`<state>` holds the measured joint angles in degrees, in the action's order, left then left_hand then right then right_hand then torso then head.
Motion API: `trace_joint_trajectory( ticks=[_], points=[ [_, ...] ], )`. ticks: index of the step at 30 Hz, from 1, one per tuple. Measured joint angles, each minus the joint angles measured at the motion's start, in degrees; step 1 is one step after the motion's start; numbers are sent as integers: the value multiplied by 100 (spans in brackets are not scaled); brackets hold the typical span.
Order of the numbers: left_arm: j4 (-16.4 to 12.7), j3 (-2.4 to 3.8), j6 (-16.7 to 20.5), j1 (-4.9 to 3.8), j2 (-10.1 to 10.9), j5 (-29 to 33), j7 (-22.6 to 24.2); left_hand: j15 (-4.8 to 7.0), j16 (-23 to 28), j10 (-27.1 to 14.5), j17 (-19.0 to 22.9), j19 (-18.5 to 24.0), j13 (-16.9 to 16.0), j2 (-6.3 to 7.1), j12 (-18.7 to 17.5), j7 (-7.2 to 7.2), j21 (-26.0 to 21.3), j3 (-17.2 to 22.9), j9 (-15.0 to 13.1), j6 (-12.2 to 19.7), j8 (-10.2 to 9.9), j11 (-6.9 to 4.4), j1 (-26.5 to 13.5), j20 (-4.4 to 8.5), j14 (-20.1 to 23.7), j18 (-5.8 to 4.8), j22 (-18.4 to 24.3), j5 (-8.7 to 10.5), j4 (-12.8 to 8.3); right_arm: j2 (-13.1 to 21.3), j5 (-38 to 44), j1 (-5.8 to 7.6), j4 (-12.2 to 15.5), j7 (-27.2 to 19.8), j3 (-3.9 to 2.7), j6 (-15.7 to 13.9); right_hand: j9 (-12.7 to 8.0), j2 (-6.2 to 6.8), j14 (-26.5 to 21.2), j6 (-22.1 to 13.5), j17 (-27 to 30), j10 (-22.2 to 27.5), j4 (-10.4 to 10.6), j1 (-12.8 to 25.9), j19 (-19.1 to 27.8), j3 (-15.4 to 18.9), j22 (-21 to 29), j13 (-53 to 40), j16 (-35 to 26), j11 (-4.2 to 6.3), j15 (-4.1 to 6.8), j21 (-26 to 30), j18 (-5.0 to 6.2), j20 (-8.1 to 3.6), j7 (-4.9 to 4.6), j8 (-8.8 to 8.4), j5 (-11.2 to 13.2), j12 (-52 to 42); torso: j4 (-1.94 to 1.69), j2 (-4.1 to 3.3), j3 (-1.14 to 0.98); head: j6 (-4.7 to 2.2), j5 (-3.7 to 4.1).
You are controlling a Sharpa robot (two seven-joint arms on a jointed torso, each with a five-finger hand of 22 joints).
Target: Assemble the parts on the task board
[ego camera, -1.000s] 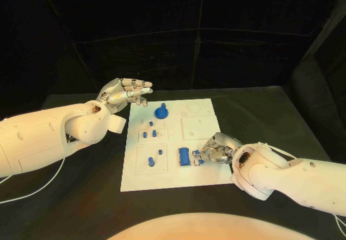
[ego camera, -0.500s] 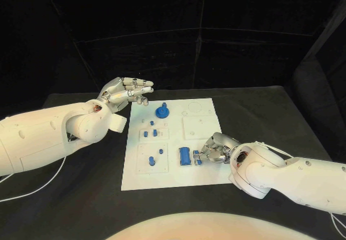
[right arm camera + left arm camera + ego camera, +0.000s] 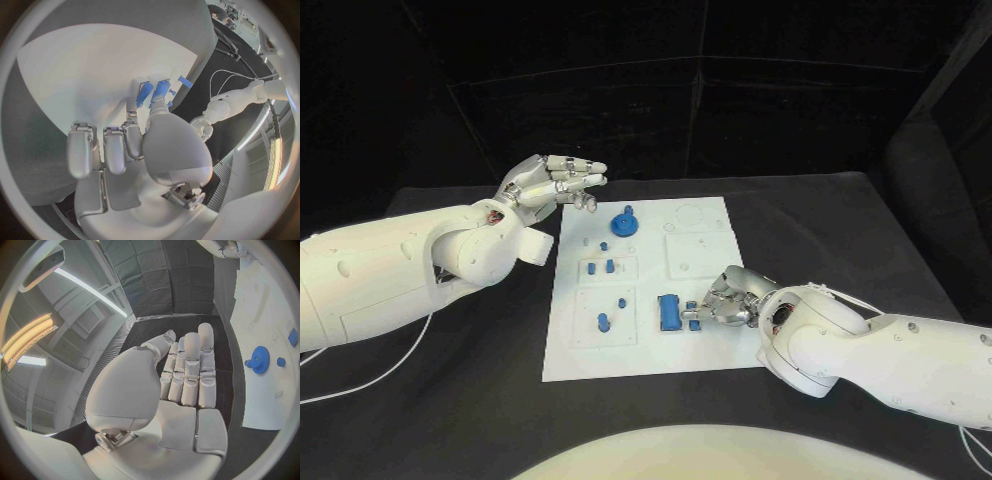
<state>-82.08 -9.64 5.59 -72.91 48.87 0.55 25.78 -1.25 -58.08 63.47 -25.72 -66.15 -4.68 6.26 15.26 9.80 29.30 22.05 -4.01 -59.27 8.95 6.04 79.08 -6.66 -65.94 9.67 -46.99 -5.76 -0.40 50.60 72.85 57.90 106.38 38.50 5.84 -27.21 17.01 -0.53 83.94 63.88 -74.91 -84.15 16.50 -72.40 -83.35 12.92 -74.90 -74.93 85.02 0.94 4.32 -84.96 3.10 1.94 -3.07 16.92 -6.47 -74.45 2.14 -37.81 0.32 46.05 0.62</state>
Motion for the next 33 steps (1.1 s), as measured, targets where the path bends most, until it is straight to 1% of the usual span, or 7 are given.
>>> trace_joint_trajectory(
  ticks=[5,9,13,18,21,27,33],
  points=[
    [2,0,0,0,-2,0,-1,0,0,0,0,0,0,0,0,0,0,0,0,0,0,0,0,0,0,0,0,0,0,26,41,0,28,-2,0,-1,13,-17,0,-15,0,0,-1,25,0,1,0,5,0,0,0,0,0,0,-15,0,28,2,0,0,-2,-1,0],
    [4,0,-1,0,-2,0,-2,0,0,0,0,0,0,0,0,0,0,0,0,0,0,0,0,0,0,0,0,0,0,131,67,0,107,-74,0,-2,44,-17,0,-23,0,0,-37,22,0,37,0,-2,0,0,0,0,0,0,-23,0,28,2,0,0,-2,0,0],
    [6,0,-2,0,-1,0,-2,0,0,0,-1,0,0,0,0,0,0,0,0,0,0,0,0,0,0,0,0,0,0,273,86,0,208,-203,-1,23,83,24,0,-66,0,0,-109,-158,0,52,0,-19,0,-1,-1,24,0,0,-27,0,28,1,0,1,-4,-4,0],
    [10,-1,-3,0,-1,0,-3,0,0,0,-1,0,0,0,0,0,0,0,0,0,0,0,0,0,0,0,0,0,0,393,99,0,278,-342,-1,112,125,18,0,-85,0,1,-210,-327,0,47,0,-23,0,-1,-3,25,0,0,-45,0,-24,-2,6,7,-2,-9,0],
    [13,-1,-4,0,-9,0,-3,0,0,0,-1,0,0,0,0,0,0,0,0,0,0,0,0,0,0,0,0,0,0,402,107,0,280,-398,-1,179,137,26,0,-84,1,1,-234,-387,0,50,0,-24,0,-1,-4,25,0,0,-45,0,-75,13,7,8,0,-23,13],
    [14,-1,-7,0,-19,0,-3,0,0,0,-1,0,0,0,0,0,0,0,0,0,0,0,0,0,0,0,0,0,0,356,143,-1,211,-450,0,305,168,-3,-10,-84,1,2,-313,-476,0,50,0,-57,0,-2,-14,25,1,0,-45,0,-174,25,3,5,-1,-33,27],
    [14,-3,-8,1,-19,0,-4,0,0,0,-1,0,0,0,0,0,0,0,1,0,0,0,0,0,0,0,0,0,0,313,203,-1,106,-452,0,369,196,-80,-11,-84,-4,2,-378,-553,0,17,0,-275,0,-3,-16,25,0,0,-44,15,-238,25,-4,-2,-1,-36,24]
  ],
)
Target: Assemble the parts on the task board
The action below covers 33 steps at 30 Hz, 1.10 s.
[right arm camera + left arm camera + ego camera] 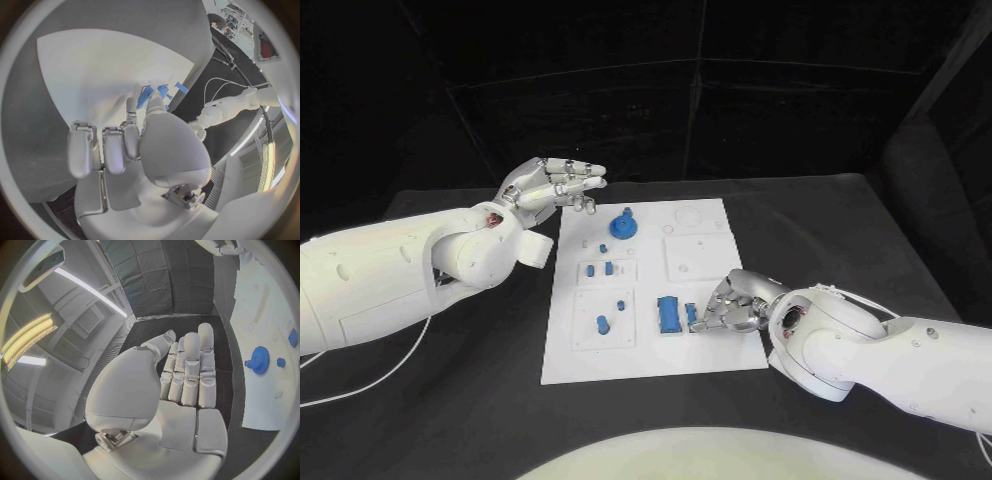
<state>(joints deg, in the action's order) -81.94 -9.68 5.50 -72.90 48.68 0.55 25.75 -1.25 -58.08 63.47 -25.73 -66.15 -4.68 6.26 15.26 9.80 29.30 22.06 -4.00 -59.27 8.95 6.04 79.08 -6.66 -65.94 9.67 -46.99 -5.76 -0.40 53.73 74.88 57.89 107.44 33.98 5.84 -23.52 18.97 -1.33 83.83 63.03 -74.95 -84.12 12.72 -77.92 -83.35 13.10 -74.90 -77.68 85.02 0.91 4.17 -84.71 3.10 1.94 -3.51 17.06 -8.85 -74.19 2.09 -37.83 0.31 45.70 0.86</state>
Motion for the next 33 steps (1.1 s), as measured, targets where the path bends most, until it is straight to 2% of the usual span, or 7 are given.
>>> trace_joint_trajectory(
  ticks=[10,19,26,28,29,31,33],
  points=[
    [10,0,-3,0,0,0,0,0,0,0,2,0,0,0,0,0,0,0,0,0,0,0,0,0,0,0,0,0,0,-119,88,7,-151,-29,-5,23,35,-136,18,0,1,10,-125,-180,0,-60,0,-647,0,-11,16,0,0,0,0,6,-215,-2,-2,-2,-1,7,-21],
    [14,0,-3,0,7,0,0,0,0,0,12,0,0,0,28,0,0,0,0,0,0,0,0,0,0,0,5,0,0,-86,159,-2,-115,-41,0,-24,52,-142,27,-16,1,20,-139,-186,0,15,0,-649,0,-21,7,0,0,0,16,6,-285,-6,4,8,0,9,-19],
    [7,-1,-2,0,25,0,2,0,0,-21,16,0,0,0,28,0,-2,0,0,0,0,-21,0,0,0,0,4,0,0,181,-134,1,-22,-497,-3,-202,24,-100,25,-306,2,19,-93,-144,136,132,-4,-668,-105,-25,4,106,0,41,-91,-156,-349,107,4,19,4,-42,7],
    [2,-3,0,0,35,0,5,-15,0,-21,29,19,0,8,28,7,-22,-9,2,7,0,-21,-9,-19,16,0,10,0,9,266,-432,28,-36,-853,-1,-260,-1,-94,15,-430,2,28,-116,-138,273,156,43,-698,-197,-93,-9,213,0,60,-143,-243,-349,156,3,26,8,-55,14],
    [-1,-3,0,0,39,0,7,-23,0,-21,40,30,0,15,28,22,-40,-31,5,22,0,-21,-57,-30,46,0,21,0,25,287,-609,56,-66,-1045,2,-279,-20,-94,20,-506,138,129,-176,-140,478,157,340,-698,-372,-166,-63,392,21,94,-196,-317,-349,192,-1,32,9,-67,25],
    [-4,-3,2,1,56,0,14,-29,42,-65,87,83,8,54,28,31,-112,-99,11,36,0,-1,-122,-58,139,0,59,0,51,301,-1121,150,-199,-1569,1,-315,-49,-109,-25,-654,930,562,-290,-323,1045,138,1238,-698,-946,-229,-134,932,279,140,-254,-440,-349,245,-5,45,14,-89,38],
    [2,-3,5,1,66,0,21,-45,240,-126,200,212,30,81,28,23,-244,-178,13,126,0,1,-177,-68,258,-1,147,0,81,295,-1644,238,-359,-2065,-4,-328,-67,-278,-418,-732,2242,1316,-408,-616,1897,117,2589,1307,-1996,-234,-168,1853,546,185,-316,-533,-349,2456,-12,67,22,-125,57]
  ],
)
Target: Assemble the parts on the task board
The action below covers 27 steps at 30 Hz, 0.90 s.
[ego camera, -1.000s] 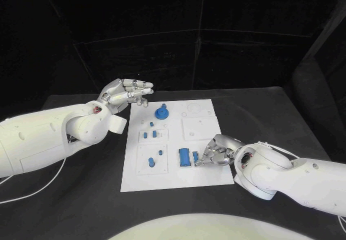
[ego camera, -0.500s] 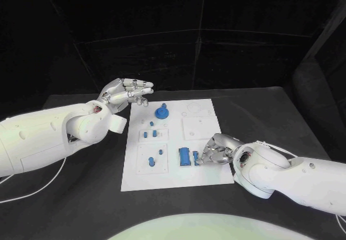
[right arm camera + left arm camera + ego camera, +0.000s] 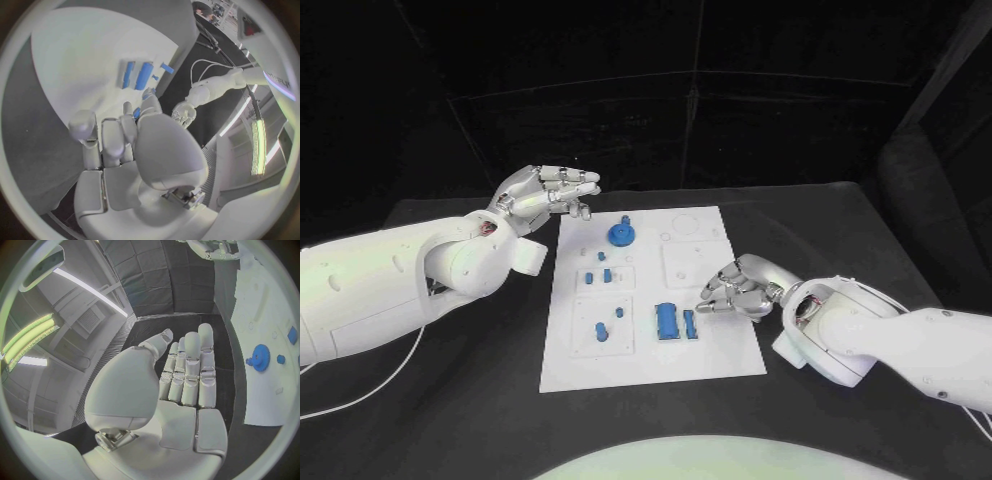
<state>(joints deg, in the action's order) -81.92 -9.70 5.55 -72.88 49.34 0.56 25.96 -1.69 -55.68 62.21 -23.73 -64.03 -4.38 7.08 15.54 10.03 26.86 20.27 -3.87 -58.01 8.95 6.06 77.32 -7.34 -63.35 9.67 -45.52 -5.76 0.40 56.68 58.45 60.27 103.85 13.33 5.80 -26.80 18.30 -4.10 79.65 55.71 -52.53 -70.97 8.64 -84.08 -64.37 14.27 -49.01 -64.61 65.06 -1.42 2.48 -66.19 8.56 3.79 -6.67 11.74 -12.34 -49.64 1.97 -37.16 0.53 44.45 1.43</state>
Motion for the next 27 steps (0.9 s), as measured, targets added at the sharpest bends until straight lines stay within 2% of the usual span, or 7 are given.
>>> trace_joint_trajectory(
  ticks=[1,3,6,11,15,19,27],
  points=[
    [4,0,2,1,2,0,4,-5,159,-18,87,80,12,-9,0,-12,-95,-32,0,29,0,18,-9,-15,67,1,68,0,15,-11,-281,47,-101,-251,0,0,-12,-26,-308,-40,858,271,-49,-100,433,12,695,732,-791,-32,-47,577,122,32,-40,-50,0,1114,-4,12,4,-25,10],
    [19,0,5,2,2,2,15,-32,628,-31,318,304,42,-21,-40,2,-361,-75,0,84,0,31,-20,-55,218,1,258,0,45,-50,-938,151,-351,-802,-3,12,-47,-83,-749,-104,1763,671,-115,-276,816,31,1330,1497,-1892,-144,-144,1302,171,112,-103,-141,0,2239,-14,41,13,-92,30],
    [119,-2,13,3,-20,23,35,-172,1608,-41,752,768,73,-21,-228,30,-907,-83,5,152,-38,43,-20,-169,512,1,666,0,53,-193,-1889,292,-836,-1533,-2,78,-152,-188,-1319,-181,2425,1079,-168,-530,1239,68,1917,2422,-3100,-399,-355,2201,171,319,-251,-298,0,3189,-28,99,30,-179,60],
    [411,-5,57,13,-129,108,81,-527,3051,-157,1344,1701,74,-21,-653,40,-1933,-108,5,203,-163,222,-20,-529,950,2,1498,0,128,-512,-3133,397,-1666,-2453,-8,249,-449,-302,-1833,-193,3412,1053,-277,-795,1636,230,2759,3980,-4684,-560,-733,3507,171,649,-462,-621,104,4130,-48,232,68,-322,118],
    [692,-5,137,34,-283,205,135,-682,3732,-291,1633,2123,73,-39,-938,-12,-2307,-223,5,255,-274,355,-1,-772,1105,2,1956,0,140,-851,-3818,431,-2357,-2969,-67,401,-763,-309,-1740,-139,4040,860,-420,-797,1429,400,3270,5042,-5456,-658,-845,4218,170,853,-450,-797,104,4487,-62,349,96,-436,137],
    [1010,-4,310,84,-474,360,205,-786,4215,-444,1824,2486,78,-59,-1161,-62,-2327,-393,12,305,-402,501,18,-896,1184,3,2328,0,146,-1228,-4287,459,-2989,-3355,-143,550,-965,-430,-1659,-119,4363,799,-577,-676,1203,453,3523,5537,-5788,-698,-908,4550,170,868,-469,-797,104,4566,-71,450,108,-553,134],
    [1432,-3,729,188,-812,649,329,-806,4750,-786,1973,3073,78,-158,-1188,-62,-2327,-653,12,347,-516,378,117,-926,1164,3,2909,0,164,-1786,-4657,458,-3859,-3712,-171,816,-1217,-585,-1391,-63,4735,780,-837,-517,885,489,3851,6047,-6093,-718,-881,4945,169,858,-501,-796,104,4566,-96,579,97,-702,119]
  ],
)
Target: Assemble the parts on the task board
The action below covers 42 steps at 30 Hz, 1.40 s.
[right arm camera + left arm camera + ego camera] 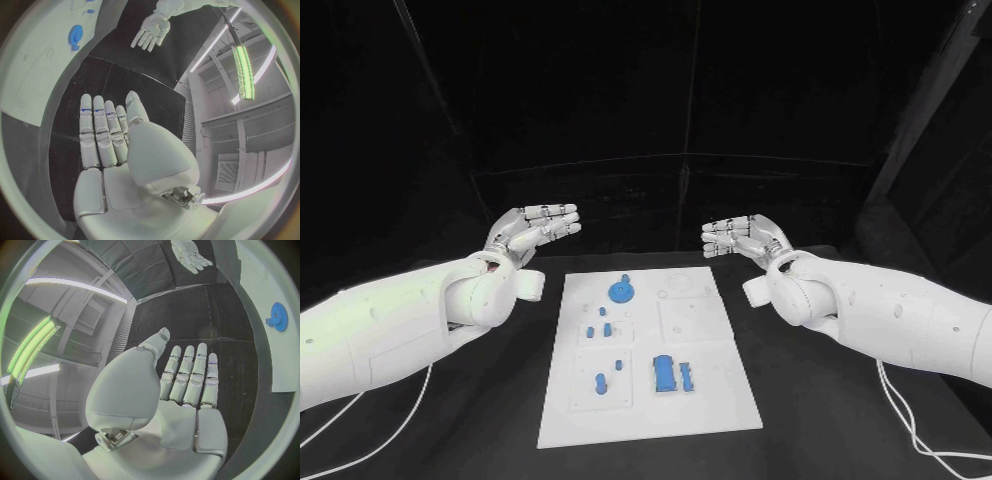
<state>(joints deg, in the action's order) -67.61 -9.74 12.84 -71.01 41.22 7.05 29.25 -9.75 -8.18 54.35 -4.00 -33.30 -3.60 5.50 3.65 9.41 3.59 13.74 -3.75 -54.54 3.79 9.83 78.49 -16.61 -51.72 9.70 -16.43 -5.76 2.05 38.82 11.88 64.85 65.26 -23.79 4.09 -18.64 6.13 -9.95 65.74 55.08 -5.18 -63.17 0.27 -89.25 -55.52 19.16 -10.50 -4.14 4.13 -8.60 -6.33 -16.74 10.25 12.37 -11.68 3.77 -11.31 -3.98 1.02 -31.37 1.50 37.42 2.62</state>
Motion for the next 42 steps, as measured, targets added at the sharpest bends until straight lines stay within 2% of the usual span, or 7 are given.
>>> trace_joint_trajectory(
  ticks=[4,12,18,24,28,33,42],
  points=[
    [74,0,108,19,-74,68,28,23,46,-110,24,-28,17,-70,-20,-6,-9,-43,21,102,-24,-7,-89,16,70,0,22,0,-9,-99,-57,0,-177,-68,-4,58,-52,16,-52,-45,87,47,-65,184,12,-20,77,68,-50,3,5,108,-1,-2,18,-20,12,33,-18,24,-11,-15,-18],
    [-170,117,216,147,-15,48,5,298,269,-1590,293,890,264,-424,-254,-261,-249,-416,275,1587,-265,-279,-2248,475,1489,-134,468,351,-144,17,-91,-68,150,-57,-52,-57,-435,282,-1806,-1506,393,1735,-44,2544,1497,-531,341,315,-298,232,325,531,-184,-331,322,-267,318,288,-38,23,-48,-139,-113],
    [-783,394,684,440,102,-42,1,473,579,-2423,359,1420,325,-504,-298,-433,-311,-626,338,2423,-316,-431,-3459,729,2283,-308,721,473,-182,216,-274,-225,988,-113,-185,-527,-546,431,-2822,-2359,471,2706,-35,3900,2360,-824,493,375,-362,462,518,776,-317,-524,502,-332,492,333,-84,20,-120,-285,-243],
    [-1598,724,1544,821,231,-221,0,782,709,-3100,381,1849,341,-534,-323,-748,-311,-780,359,3107,-333,-761,-4450,942,2937,-398,929,532,-200,449,-606,-388,1923,-249,-324,-1317,-588,751,-3676,-3074,495,3530,-28,5042,3090,-1074,822,397,-364,720,592,980,-406,-685,715,-333,739,356,-97,19,-143,-304,-261],
    [-1955,871,2094,977,297,-344,0,873,753,-3451,387,2067,347,-544,-323,-842,-336,-962,364,3458,-345,-866,-4956,1051,3272,-629,1036,532,-200,539,-811,-450,2273,-340,-379,-1783,-597,868,-4105,-3434,505,3941,-28,5615,3442,-1198,930,402,-386,786,612,1082,-496,-913,925,-333,924,356,-99,19,-147,-305,-261],
    [-2186,956,2603,1082,337,-469,0,934,779,-3829,391,2325,353,-548,-328,-894,-336,-1193,367,3839,-356,-936,-5512,1275,3639,-753,1257,532,-200,583,-986,-478,2447,-423,-400,-2166,-602,940,-4582,-3836,506,4400,-28,6252,3851,-1332,1000,406,-386,829,622,1318,-791,-1098,1065,-354,1032,356,-102,19,-148,-305,-262],
    [-2221,966,2959,1094,345,-575,1,965,779,-4334,390,2637,353,-551,-344,-930,-336,-1304,367,4351,-355,-972,-6247,1586,4121,-849,1557,555,-213,586,-1128,-479,2453,-488,-402,-2407,-602,983,-5189,-4349,512,4984,-26,7072,4378,-1741,1035,406,-386,858,633,1573,-898,-1199,1146,-355,1076,377,-102,19,-150,-305,-262]
  ],
)
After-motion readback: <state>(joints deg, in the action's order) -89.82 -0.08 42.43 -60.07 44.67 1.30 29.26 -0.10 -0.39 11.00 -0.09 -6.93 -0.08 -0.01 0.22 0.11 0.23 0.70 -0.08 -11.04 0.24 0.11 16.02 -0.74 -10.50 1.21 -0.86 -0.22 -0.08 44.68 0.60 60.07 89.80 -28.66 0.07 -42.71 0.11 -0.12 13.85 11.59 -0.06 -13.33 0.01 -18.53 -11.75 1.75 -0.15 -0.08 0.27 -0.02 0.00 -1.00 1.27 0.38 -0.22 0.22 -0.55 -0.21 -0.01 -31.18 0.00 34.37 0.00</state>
